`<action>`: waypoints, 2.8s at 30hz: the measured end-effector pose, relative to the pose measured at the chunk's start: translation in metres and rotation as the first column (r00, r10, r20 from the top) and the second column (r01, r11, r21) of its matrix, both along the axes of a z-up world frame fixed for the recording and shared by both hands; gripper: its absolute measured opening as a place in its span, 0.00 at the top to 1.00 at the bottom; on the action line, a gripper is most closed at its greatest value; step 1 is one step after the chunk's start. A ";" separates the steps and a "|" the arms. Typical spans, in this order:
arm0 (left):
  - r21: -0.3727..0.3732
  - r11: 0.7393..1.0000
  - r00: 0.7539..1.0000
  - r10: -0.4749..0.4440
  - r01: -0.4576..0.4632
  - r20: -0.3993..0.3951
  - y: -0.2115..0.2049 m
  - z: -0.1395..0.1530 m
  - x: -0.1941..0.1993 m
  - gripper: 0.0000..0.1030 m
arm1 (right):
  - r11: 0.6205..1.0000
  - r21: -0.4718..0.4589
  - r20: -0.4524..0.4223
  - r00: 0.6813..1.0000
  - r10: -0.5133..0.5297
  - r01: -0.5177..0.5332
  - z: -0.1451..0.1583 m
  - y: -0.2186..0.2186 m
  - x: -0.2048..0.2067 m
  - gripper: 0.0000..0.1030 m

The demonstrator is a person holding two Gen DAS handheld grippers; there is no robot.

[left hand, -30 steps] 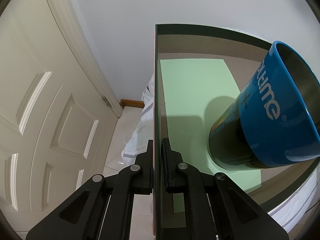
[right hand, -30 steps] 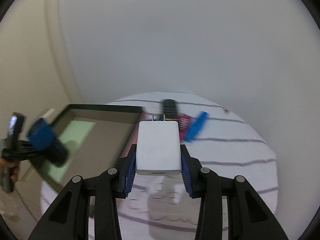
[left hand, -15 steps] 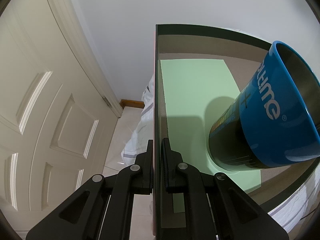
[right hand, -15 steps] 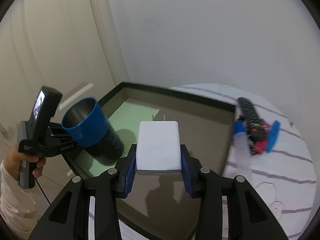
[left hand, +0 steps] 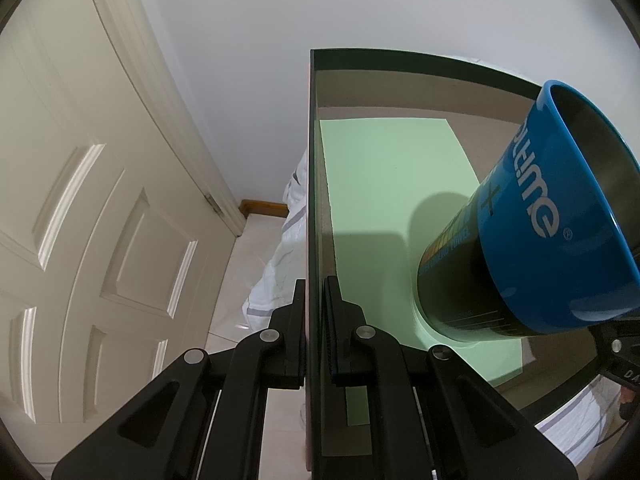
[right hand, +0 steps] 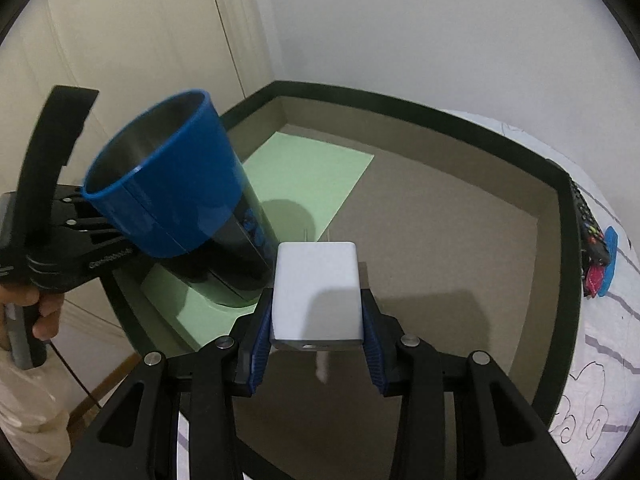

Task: Organize rigid objects
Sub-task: 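Place the white charger into the box beside the cup, open right gripper, then grasp the blue highlighter with the right gripper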

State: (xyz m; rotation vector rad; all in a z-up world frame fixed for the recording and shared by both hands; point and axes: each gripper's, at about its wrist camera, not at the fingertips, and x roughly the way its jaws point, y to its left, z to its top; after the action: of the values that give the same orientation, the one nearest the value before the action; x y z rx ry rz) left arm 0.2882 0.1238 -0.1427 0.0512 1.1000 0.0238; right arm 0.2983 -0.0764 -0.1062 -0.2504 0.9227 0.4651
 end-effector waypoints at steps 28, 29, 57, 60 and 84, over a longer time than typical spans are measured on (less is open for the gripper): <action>0.020 1.000 1.000 0.012 -0.012 -0.006 -0.002 -0.002 0.002 0.94 | 0.975 0.143 0.117 0.975 -0.190 0.173 0.036 -0.079 0.005 0.58; 0.020 1.000 1.000 0.012 -0.012 -0.006 -0.003 -0.002 0.001 0.94 | 0.972 0.146 0.122 0.972 -0.201 0.183 0.038 -0.083 0.004 0.58; 0.015 1.000 1.000 0.001 -0.001 0.001 0.001 -0.001 -0.001 0.94 | 0.812 0.198 0.146 0.803 -0.578 0.549 0.055 -0.250 0.042 0.47; 0.021 1.000 1.000 -0.001 0.001 0.001 0.000 -0.001 -0.002 0.94 | 0.817 0.178 0.116 0.813 -0.571 0.549 0.044 -0.249 0.061 0.47; 0.032 0.999 1.000 -0.006 0.006 0.003 -0.008 0.003 -0.002 0.94 | 0.787 0.050 0.057 0.785 -0.617 0.615 0.011 -0.245 0.126 0.61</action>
State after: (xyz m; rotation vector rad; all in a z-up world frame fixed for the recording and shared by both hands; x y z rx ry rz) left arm 0.2866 0.1156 -0.1393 0.0828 1.0964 0.0364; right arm 0.4239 -0.3218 -0.0949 0.0723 0.8701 -0.1438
